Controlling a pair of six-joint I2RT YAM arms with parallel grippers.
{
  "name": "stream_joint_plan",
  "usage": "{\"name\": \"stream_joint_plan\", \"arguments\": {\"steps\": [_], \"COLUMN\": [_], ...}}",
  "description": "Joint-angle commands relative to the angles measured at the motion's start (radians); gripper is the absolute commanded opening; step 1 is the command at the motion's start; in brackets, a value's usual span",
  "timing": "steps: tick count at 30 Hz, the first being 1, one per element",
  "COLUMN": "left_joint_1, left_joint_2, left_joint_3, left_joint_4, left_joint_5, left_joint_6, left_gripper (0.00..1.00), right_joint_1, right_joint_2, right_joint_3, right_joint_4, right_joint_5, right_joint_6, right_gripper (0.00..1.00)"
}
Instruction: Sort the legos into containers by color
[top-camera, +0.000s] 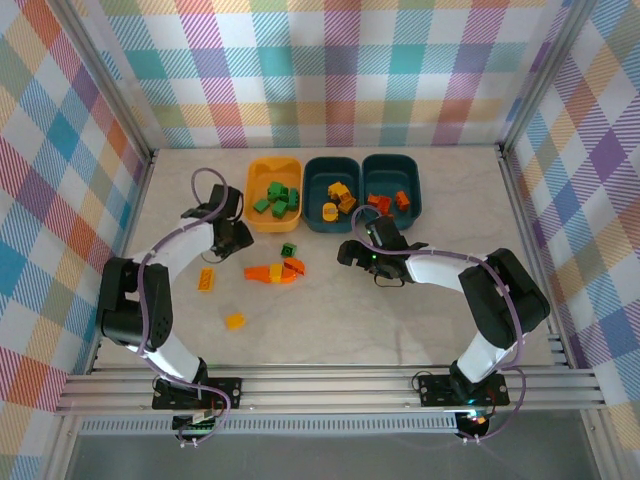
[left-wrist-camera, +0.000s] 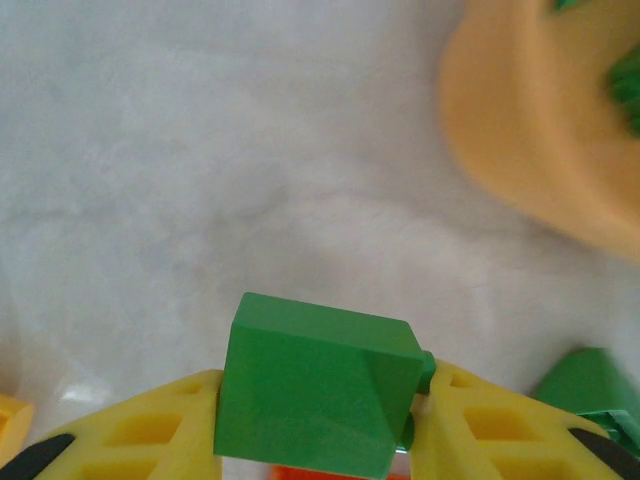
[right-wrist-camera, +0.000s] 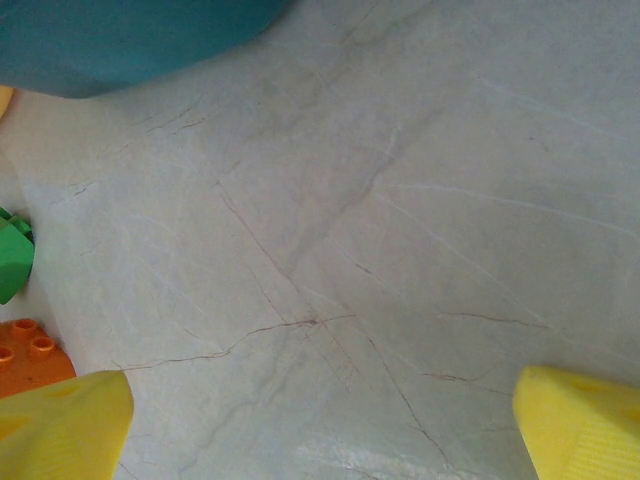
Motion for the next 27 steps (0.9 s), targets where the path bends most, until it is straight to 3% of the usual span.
{"name": "stream_joint_plan", "arguments": {"steps": [1, 8, 15, 21, 27], "left_joint_1": [-0.017, -0.047, -0.069, -0.072, -0.074], "left_joint_2": [0.058, 0.315, 0.536, 0.512, 0.298], "left_joint_3": [0.136, 0.488, 0.805, 0.818, 0.617], "left_joint_4": [-0.014, -0.096, -0.267, -0.252, -0.198], "left_joint_5": [0.044, 0.066, 0.015, 0.072, 0.077], "left_joint_6": [-0.010, -0.012, 0.011, 0.031, 0.059], "left_gripper": [0.38, 0.38, 0.38, 0.64, 0.76], "right_joint_1": [0.010, 0.011, 0.045, 0.109, 0.238], "right_joint_2": [0.011, -0.009, -0.008, -0.010, 0.026], "right_joint_3": [0.022, 0.011, 0.017, 0.026, 0.121], "right_joint_4": [-0.005, -0.001, 0.007, 0.016, -0.033], "right_joint_5": [-0.015, -0.018, -0.029, 0.021, 0.197], "right_joint_6": [-0.023, -0.020, -0.019, -0.060, -0.135], "right_gripper": [0.98, 0.98, 0.97, 0.98, 0.98]}}
